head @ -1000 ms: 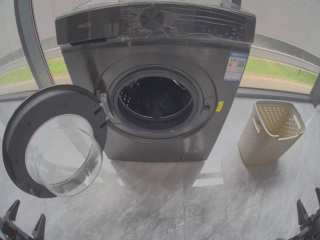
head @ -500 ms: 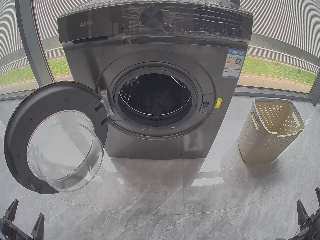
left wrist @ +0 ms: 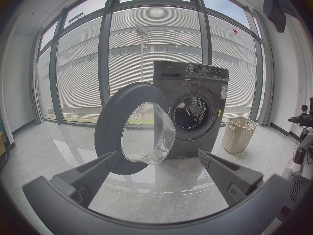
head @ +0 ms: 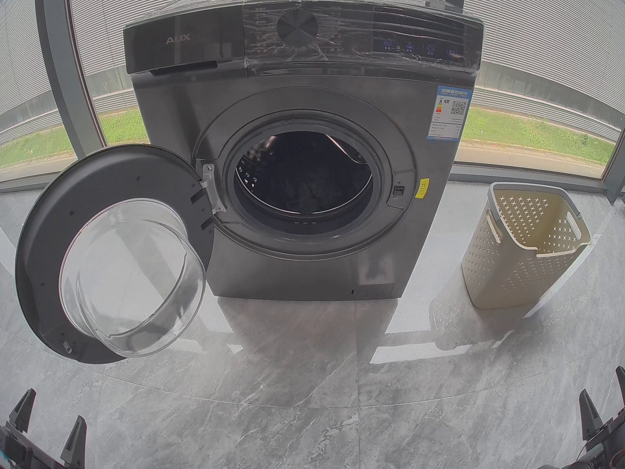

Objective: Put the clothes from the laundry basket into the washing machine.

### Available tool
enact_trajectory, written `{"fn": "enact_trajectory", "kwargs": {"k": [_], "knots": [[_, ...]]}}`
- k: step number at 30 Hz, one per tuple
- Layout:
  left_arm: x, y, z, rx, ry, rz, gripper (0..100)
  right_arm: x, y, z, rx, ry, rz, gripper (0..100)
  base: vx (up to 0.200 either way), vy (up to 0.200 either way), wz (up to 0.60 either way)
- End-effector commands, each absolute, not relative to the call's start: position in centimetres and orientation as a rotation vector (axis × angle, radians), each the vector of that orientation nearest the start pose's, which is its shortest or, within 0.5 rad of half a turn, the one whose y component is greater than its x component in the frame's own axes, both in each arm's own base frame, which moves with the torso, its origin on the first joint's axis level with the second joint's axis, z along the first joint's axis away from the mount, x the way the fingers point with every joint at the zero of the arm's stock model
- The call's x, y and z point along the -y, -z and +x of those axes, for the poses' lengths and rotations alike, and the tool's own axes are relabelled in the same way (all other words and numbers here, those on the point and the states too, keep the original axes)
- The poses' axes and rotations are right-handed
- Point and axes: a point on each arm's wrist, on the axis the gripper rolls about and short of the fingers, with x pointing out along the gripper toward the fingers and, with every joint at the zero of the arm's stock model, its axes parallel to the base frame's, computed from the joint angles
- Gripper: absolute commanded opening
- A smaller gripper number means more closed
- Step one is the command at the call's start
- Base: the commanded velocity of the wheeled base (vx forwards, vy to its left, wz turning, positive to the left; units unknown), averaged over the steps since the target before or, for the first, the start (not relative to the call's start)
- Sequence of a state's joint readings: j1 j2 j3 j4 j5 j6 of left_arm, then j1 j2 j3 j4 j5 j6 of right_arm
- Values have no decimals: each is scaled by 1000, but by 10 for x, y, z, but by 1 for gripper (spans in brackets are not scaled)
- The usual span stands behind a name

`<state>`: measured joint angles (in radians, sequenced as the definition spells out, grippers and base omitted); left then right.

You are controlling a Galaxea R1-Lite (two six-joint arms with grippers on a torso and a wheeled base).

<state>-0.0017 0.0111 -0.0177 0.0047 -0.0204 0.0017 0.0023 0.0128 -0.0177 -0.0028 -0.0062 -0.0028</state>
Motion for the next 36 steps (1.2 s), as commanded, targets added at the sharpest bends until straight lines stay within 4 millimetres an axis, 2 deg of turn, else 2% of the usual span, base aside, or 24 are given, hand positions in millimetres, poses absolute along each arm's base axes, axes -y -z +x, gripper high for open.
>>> {"fn": "enact_trajectory", "kwargs": {"k": [1, 8, 26, 36], "knots": [[0, -75, -23, -5, 21, 1, 100, 0, -76, -23, 3, 3, -3, 100, 0, 0, 0], [0, -75, -23, -5, 23, -5, 100, 0, -76, -23, 3, 3, -3, 100, 0, 0, 0], [0, -75, -23, -5, 20, -9, 100, 0, -76, -23, 3, 3, -3, 100, 0, 200, 0], [0, -75, -23, -5, 17, -20, 100, 0, -76, -23, 3, 3, -3, 100, 0, 0, 0]]}}
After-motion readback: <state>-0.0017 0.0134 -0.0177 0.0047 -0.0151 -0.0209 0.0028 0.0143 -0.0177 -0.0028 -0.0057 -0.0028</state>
